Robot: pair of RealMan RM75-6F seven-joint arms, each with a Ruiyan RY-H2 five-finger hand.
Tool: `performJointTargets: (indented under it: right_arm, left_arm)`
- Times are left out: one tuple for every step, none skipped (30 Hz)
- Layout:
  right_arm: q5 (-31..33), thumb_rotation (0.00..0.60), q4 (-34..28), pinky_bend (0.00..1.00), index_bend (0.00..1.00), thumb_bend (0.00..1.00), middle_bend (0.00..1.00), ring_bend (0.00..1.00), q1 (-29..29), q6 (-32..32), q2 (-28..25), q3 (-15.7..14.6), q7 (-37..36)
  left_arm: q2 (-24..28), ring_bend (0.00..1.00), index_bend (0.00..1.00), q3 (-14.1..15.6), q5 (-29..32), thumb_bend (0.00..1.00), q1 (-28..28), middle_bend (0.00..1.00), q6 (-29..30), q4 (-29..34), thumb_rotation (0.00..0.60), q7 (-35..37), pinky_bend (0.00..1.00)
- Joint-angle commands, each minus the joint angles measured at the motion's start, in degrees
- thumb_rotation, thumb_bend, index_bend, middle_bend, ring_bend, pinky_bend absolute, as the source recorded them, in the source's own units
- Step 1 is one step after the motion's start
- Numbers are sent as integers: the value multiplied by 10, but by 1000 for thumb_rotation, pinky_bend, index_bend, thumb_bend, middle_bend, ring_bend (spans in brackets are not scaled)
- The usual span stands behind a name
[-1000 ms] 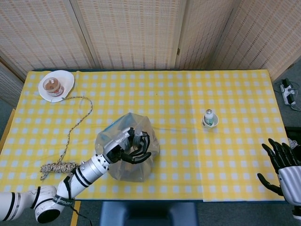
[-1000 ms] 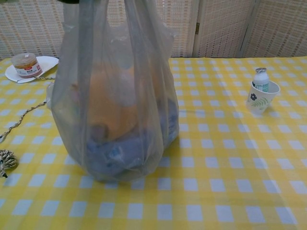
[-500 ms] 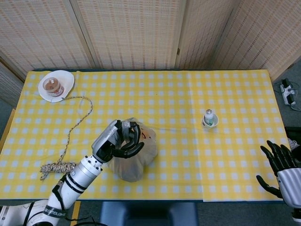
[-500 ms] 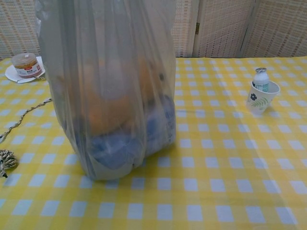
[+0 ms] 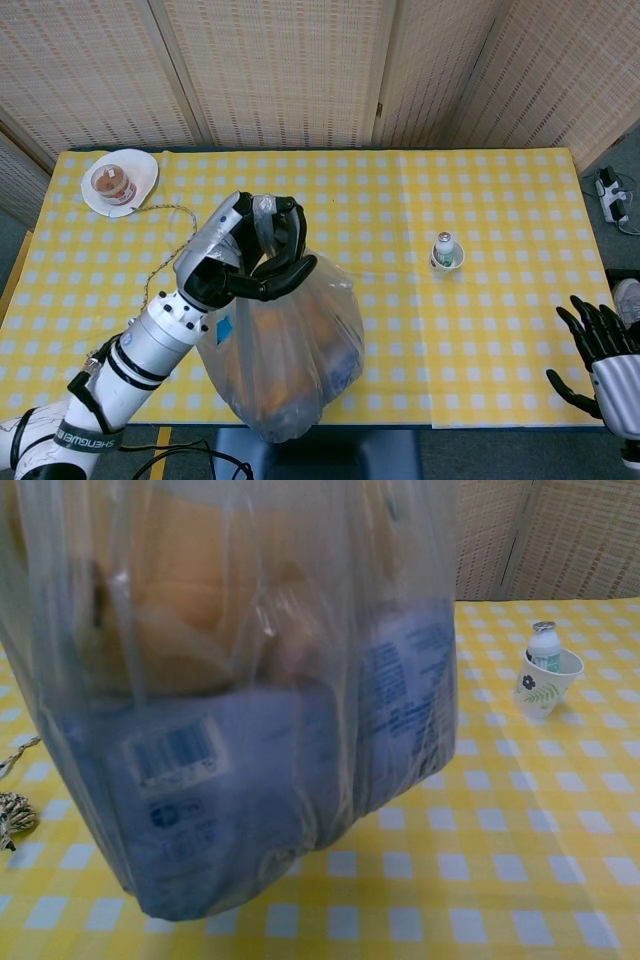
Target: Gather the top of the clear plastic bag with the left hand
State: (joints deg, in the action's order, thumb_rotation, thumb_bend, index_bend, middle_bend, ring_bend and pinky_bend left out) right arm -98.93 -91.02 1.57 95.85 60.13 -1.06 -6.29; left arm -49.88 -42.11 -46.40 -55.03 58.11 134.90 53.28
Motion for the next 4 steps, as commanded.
performJointTargets:
  right_arm:
    - [0, 600, -2, 0, 0, 310, 0, 0, -2, -4, 1, 1, 2]
    - [1, 600, -2, 0, 0, 310, 0, 0, -4, -6, 0, 1, 2]
    - [3, 600, -3, 0, 0, 309, 0, 0, -5, -8, 0, 1, 3]
    - [4, 600, -3, 0, 0, 309, 0, 0, -6, -10, 0, 2, 3]
  left_arm:
    - [1, 971, 888, -7, 10, 738, -5, 1000, -10, 1, 600, -11, 1000]
    - [0, 971, 888, -7, 8, 738, -5, 1000, -12, 1, 600, -15, 1000]
    - [-3, 971, 889, -7, 6, 738, -5, 1000, -12, 1, 600, -18, 1000]
    - [-6, 971, 890, -7, 4, 738, -4, 1000, -13, 1, 600, -20, 1000]
